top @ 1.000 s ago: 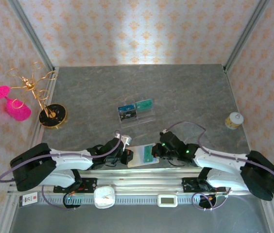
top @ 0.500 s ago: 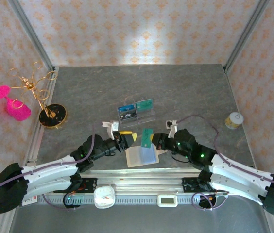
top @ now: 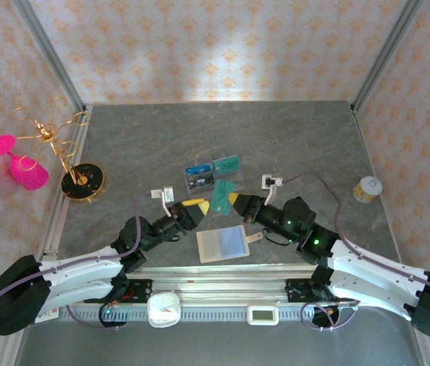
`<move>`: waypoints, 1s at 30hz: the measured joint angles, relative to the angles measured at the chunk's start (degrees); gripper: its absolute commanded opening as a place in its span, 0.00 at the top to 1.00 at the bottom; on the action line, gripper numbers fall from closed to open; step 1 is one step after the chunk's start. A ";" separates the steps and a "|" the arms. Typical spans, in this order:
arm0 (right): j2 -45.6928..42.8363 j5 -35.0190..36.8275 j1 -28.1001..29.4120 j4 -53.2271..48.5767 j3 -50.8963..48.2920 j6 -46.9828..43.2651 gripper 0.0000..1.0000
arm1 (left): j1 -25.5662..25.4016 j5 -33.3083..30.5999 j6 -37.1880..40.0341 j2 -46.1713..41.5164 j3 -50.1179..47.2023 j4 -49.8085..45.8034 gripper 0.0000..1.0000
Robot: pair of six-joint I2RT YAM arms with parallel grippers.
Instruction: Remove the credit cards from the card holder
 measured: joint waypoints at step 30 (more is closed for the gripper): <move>-3.58 10.16 -4.81 -7.02 1.81 -0.81 0.95 | 10.69 11.72 10.82 1.16 16.22 -17.94 1.00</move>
